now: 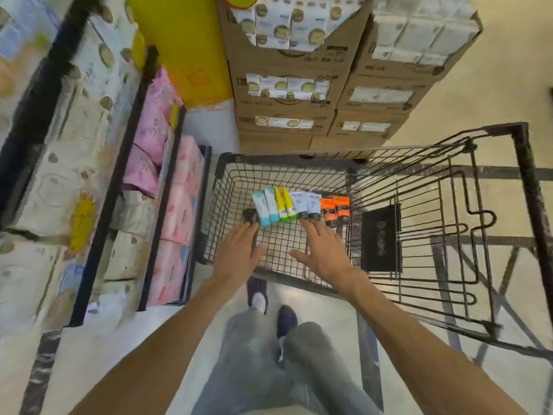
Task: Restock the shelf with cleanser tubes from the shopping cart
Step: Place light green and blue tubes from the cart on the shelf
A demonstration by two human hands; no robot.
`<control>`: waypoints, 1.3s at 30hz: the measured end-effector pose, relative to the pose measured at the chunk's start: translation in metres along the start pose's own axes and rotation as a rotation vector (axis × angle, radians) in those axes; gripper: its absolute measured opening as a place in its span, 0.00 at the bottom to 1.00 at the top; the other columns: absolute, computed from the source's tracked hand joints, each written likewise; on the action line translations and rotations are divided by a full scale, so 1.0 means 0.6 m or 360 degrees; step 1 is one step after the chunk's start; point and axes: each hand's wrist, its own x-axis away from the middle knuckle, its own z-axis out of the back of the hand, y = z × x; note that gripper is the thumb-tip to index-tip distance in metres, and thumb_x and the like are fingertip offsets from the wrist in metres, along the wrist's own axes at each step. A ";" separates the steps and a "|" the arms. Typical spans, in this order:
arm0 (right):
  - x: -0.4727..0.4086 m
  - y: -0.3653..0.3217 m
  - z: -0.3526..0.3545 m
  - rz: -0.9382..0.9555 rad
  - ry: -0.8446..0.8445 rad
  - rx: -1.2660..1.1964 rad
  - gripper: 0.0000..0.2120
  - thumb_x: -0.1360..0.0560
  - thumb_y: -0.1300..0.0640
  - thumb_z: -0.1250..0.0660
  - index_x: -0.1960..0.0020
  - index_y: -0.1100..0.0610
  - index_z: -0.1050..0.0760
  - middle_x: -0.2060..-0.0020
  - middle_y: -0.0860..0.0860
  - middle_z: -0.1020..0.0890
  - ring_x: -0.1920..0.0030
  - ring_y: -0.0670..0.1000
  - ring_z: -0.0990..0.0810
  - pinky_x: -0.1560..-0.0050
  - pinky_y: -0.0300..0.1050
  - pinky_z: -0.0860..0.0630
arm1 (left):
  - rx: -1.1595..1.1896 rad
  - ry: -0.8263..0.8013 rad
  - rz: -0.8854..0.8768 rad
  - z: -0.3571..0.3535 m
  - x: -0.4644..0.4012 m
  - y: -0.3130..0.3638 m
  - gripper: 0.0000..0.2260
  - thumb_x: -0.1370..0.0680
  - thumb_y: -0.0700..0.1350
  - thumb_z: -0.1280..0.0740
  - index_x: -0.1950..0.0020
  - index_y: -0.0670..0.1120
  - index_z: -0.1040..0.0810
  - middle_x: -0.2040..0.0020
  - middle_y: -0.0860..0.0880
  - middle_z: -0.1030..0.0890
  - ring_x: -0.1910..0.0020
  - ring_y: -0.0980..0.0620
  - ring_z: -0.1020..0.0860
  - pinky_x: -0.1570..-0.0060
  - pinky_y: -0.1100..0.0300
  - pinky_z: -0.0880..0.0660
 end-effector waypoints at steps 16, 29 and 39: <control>-0.278 0.079 -0.206 -0.0277 -0.0275 -0.0241 0.39 0.20 0.40 0.35 0.18 0.55 0.45 0.21 0.58 0.37 0.22 0.59 0.39 0.22 0.56 0.39 | 0.0570 -0.0327 0.0697 -0.232 -0.367 -0.140 0.20 0.16 0.54 0.35 0.28 0.45 0.28 0.34 0.42 0.21 0.35 0.38 0.22 0.41 0.47 0.24; -0.365 0.130 -0.289 -0.0359 -0.0245 -0.0395 0.35 0.22 0.42 0.31 0.21 0.54 0.38 0.28 0.54 0.29 0.29 0.57 0.30 0.31 0.58 0.29 | 0.0920 0.0154 0.1146 -0.351 -0.446 -0.144 0.23 0.24 0.46 0.25 0.30 0.48 0.25 0.37 0.49 0.23 0.44 0.51 0.23 0.53 0.57 0.30; -0.488 0.019 -0.330 -0.0278 -0.0214 -0.0353 0.30 0.17 0.50 0.36 0.21 0.63 0.39 0.29 0.61 0.30 0.31 0.61 0.30 0.33 0.55 0.27 | 0.0951 0.0148 0.1039 -0.284 -0.327 -0.228 0.18 0.22 0.49 0.25 0.37 0.55 0.28 0.44 0.53 0.22 0.49 0.54 0.19 0.57 0.55 0.20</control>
